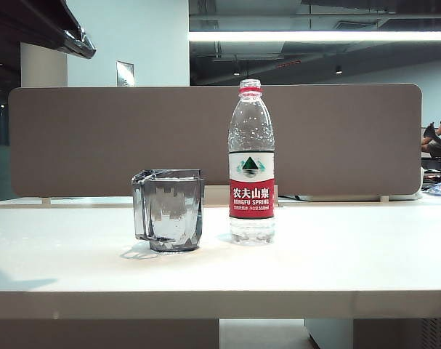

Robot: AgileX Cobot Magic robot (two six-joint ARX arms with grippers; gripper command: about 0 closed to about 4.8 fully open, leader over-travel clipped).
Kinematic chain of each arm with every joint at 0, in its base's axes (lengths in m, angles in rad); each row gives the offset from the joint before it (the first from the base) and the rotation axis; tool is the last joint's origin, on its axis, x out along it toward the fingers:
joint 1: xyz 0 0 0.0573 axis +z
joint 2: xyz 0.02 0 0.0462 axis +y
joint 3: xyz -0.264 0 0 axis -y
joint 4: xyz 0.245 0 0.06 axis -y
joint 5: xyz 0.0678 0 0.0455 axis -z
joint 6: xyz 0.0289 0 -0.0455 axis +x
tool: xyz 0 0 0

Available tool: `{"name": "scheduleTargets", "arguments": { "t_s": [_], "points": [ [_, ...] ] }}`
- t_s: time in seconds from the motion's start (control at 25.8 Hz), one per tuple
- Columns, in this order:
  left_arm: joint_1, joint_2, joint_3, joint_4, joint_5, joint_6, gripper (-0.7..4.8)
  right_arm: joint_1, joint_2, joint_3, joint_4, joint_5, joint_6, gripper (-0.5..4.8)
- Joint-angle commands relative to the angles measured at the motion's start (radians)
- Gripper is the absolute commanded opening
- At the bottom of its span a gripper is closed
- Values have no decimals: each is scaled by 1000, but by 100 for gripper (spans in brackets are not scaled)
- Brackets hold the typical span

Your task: Pick up the mineral water bottle on the table and pour water into the mug until it's full.

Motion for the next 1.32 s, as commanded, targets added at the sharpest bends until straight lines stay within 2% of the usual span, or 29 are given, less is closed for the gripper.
{"name": "scheduleTargets", "arguments": {
  "t_s": [0.04, 0.12, 0.27, 0.39, 0.47, 0.5, 0.58, 0.7, 0.78, 0.93, 0.97, 1.01, 1.2, 1.32],
  "points": [
    [0, -2, 5, 13, 0, 0, -5, 0, -1, -2, -5, 10, -49, -5],
    [0, -2, 5, 13, 0, 1, -5, 0, -1, -2, -5, 9, -116, -5],
    [8, -23, 2, 13, -6, 0, -5, 1, -1, -2, -5, 4, -107, -5],
    [47, -143, -26, 13, 10, 0, -5, 1, -1, -2, -5, 6, -107, -5],
    [127, -260, -51, 13, 27, 0, -5, 1, -1, -2, -5, 6, -107, -5],
    [199, -331, -61, 13, 21, 0, -5, 1, -1, -2, -5, 6, -107, -5],
    [283, -387, -68, 13, 21, 1, -5, 1, -1, -2, -5, 6, -107, -5],
    [458, -476, -85, 19, 20, 0, -5, 1, -1, -2, -5, 6, -107, -5],
    [512, -525, -154, 82, 14, 1, -5, 1, -1, -2, -5, 6, -107, -5],
    [526, -632, -386, 378, -24, 0, -5, 1, -1, -2, -5, 6, -107, -5],
    [526, -667, -469, 474, -68, 0, -5, 1, -1, -2, -5, 6, -107, -5],
    [525, -689, -512, 510, -95, -1, -5, 1, -1, -2, -5, 6, -107, -5],
    [522, -816, -666, 500, -214, -7, -5, 1, -1, -2, -5, 6, -107, -5],
    [516, -835, -740, 488, -222, -14, -5, 1, -1, -2, -5, 6, -107, -5]
  ]
}}
